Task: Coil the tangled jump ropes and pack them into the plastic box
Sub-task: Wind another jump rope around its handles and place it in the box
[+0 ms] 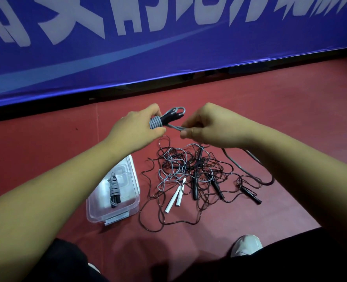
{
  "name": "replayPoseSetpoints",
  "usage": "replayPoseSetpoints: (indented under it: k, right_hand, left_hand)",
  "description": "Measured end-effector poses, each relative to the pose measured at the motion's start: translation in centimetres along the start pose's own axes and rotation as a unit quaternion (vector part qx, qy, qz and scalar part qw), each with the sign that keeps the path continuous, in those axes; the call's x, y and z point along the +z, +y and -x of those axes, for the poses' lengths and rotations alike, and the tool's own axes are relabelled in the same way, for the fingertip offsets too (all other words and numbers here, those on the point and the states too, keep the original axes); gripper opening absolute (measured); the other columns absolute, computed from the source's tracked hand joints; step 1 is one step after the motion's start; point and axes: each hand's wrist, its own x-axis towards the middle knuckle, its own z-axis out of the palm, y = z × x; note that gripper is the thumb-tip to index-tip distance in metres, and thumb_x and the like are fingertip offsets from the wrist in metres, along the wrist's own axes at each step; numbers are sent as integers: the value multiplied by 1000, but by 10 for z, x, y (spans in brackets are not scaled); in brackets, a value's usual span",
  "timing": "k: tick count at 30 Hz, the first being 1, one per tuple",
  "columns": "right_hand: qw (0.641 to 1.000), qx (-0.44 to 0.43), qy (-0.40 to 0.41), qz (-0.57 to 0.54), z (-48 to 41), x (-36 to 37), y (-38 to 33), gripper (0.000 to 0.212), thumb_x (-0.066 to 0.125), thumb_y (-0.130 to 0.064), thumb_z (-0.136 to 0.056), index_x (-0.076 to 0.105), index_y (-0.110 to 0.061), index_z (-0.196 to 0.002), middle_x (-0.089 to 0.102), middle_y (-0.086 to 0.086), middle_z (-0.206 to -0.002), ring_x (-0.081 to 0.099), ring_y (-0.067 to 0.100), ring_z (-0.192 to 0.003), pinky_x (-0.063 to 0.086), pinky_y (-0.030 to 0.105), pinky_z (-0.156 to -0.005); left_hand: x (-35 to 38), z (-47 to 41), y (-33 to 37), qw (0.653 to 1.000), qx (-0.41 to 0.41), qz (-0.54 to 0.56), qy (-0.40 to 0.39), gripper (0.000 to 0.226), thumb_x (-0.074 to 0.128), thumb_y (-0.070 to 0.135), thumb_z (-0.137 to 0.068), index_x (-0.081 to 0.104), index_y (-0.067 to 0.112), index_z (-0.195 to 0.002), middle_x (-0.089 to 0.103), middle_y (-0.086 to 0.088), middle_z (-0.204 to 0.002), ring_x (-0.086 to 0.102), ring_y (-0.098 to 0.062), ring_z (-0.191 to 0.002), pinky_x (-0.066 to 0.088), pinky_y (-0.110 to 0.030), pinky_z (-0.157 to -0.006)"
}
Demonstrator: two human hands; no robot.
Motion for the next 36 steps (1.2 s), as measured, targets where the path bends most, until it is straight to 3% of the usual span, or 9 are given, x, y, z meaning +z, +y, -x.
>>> replayPoseSetpoints:
  k: [4,8,13,19,21,24,28,32,36]
  right_hand:
    - [997,-45,6,69,3,5,-10,21,67,-21,-91,71,-9,-74,46,3,-53,32,10,-44,25,22,-43]
    - [989,-70,66,108,1,3,-11,14,67,-18,-86,74,-11,-76,58,2,-56,46,9,-48,31,18,-45]
    - [986,-67,132,73,-2,-9,-1,12,75,-25,-86,77,-13,-83,72,1,-73,63,11,-66,47,27,-59]
    - [987,-46,157,-3,-5,-15,14,27,82,-39,-77,77,-13,-80,66,-3,-62,52,8,-53,41,28,-51]
    - [986,-21,154,-61,-5,-15,21,27,81,-38,-79,75,-12,-78,56,-4,-52,42,11,-47,33,24,-46]
    - [984,27,93,-149,-2,-14,30,20,72,-25,-90,72,-17,-71,51,1,-52,40,15,-47,31,24,-46]
    - [981,74,8,-179,2,-12,34,20,65,-31,-93,77,-17,-86,53,4,-60,45,12,-47,38,23,-47]
    - [977,100,-55,-181,4,-12,32,21,59,-27,-98,75,-16,-90,53,2,-59,44,14,-46,38,26,-48]
    - [984,101,-66,-128,6,-15,27,23,56,-26,-100,74,-13,-99,52,0,-58,45,13,-46,41,24,-47]
  left_hand:
    - [5,2,0,997,-1,-54,-55,39,69,61,-74,49,29,-87,60,5,-73,60,-24,-73,49,-36,-64]
    - [11,6,9,990,21,-98,-103,68,49,93,-56,58,38,-94,60,8,-71,59,-16,-69,48,-32,-61]
    - [13,14,13,981,69,56,-170,20,66,64,-81,59,52,-94,63,21,-66,57,2,-57,43,-27,-56]
    - [9,18,11,958,106,184,-193,21,70,40,-86,63,35,-106,68,7,-79,64,-11,-69,53,-32,-64]
    - [6,20,16,918,72,319,-225,12,67,26,-92,61,23,-102,70,-1,-77,67,-21,-67,54,-31,-58]
    - [3,23,24,830,11,499,-251,22,56,19,-89,54,1,-102,71,-20,-81,70,-36,-79,59,-37,-70]
    - [4,25,29,704,-105,653,-260,30,58,22,-86,56,-2,-104,71,-30,-93,72,-38,-91,61,-36,-77]
    - [3,22,31,634,-173,715,-239,44,55,26,-84,47,12,-125,64,-37,-111,68,-44,-102,61,-38,-77]
    - [3,19,29,614,-196,730,-228,47,57,24,-84,46,16,-129,61,-42,-112,67,-49,-100,61,-40,-71]
